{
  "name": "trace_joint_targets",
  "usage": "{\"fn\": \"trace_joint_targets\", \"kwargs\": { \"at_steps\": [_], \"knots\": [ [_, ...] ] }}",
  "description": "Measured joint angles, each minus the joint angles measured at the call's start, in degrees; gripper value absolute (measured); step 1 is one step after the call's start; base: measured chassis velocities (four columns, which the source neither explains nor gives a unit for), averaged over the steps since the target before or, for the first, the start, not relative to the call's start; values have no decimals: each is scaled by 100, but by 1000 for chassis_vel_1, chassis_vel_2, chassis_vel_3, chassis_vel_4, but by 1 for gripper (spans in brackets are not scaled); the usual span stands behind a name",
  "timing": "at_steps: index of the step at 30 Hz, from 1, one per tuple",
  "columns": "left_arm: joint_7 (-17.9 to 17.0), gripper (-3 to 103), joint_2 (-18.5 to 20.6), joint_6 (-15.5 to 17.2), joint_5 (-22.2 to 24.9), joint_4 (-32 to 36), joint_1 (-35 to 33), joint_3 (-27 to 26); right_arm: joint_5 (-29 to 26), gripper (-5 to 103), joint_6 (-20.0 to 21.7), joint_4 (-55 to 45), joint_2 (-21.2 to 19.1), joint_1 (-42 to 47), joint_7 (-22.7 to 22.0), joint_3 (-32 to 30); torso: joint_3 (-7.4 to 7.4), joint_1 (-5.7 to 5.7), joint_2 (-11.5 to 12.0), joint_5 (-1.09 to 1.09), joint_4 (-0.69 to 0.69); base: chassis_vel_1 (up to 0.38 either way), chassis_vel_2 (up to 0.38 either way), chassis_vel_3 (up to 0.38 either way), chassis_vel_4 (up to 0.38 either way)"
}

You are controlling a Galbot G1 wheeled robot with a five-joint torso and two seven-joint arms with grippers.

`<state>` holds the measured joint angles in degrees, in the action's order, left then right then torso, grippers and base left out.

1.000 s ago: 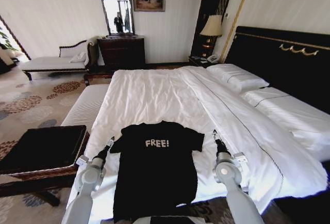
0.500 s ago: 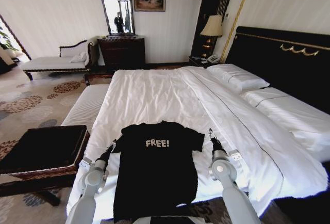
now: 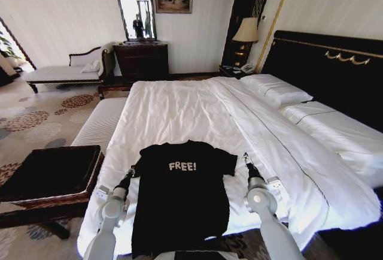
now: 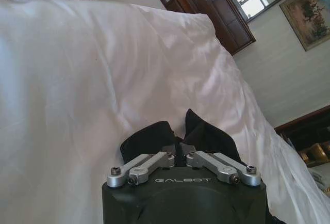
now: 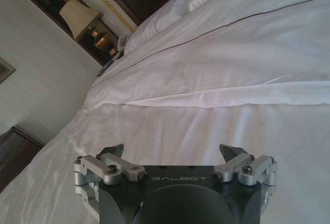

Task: Fold the clothes on the bed and place them into the basket.

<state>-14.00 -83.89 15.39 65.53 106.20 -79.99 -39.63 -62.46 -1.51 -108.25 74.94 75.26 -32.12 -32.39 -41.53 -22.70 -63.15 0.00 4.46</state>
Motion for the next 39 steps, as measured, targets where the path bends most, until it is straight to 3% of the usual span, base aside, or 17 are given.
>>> {"fn": "trace_joint_targets", "kwargs": {
  "at_steps": [2,3,10,19,26,28,33,34,35,38,39],
  "knots": [
    [0,8,-15,0,-11,27,-19,4,-2,100,1,-1,-4,0,-5,0,0,0,0,0,0,0,0,0,0],
    [0,1,-46,-1,-27,123,-77,17,-9,100,4,-4,-14,0,-14,-1,0,0,0,0,0,0,0,0,0],
    [26,0,-72,0,-51,380,-226,50,-18,100,7,-21,10,36,-19,11,0,0,0,0,0,0,0,0,0],
    [238,-2,-112,-15,-549,377,-402,212,-33,100,7,-21,19,66,-19,15,0,0,0,-1,0,0,0,0,0],
    [528,30,-166,-26,-720,655,-754,274,-33,100,8,39,40,9,-19,48,0,0,0,0,0,0,0,0,0],
    [541,30,-166,-26,-719,680,-772,274,-32,100,8,45,42,4,-19,50,0,0,0,0,0,0,0,0,0],
    [431,52,-114,0,-33,1167,-854,57,1,100,9,127,75,-51,-19,106,0,1,0,1,-1,0,0,0,0],
    [326,52,-48,-1,112,1085,-694,-79,8,100,10,149,78,-62,-19,120,0,1,-1,1,0,0,0,0,0],
    [283,62,8,-18,154,950,-564,-158,14,100,10,161,80,-70,-19,134,0,0,-1,1,0,0,0,0,0],
    [228,68,113,-37,173,667,-354,-254,22,100,11,166,81,-76,-19,153,0,0,-1,-1,0,0,0,0,0],
    [216,79,241,-54,193,288,-97,-315,37,100,12,166,85,-75,-20,179,0,0,0,-1,0,0,0,0,0]
  ]
}}
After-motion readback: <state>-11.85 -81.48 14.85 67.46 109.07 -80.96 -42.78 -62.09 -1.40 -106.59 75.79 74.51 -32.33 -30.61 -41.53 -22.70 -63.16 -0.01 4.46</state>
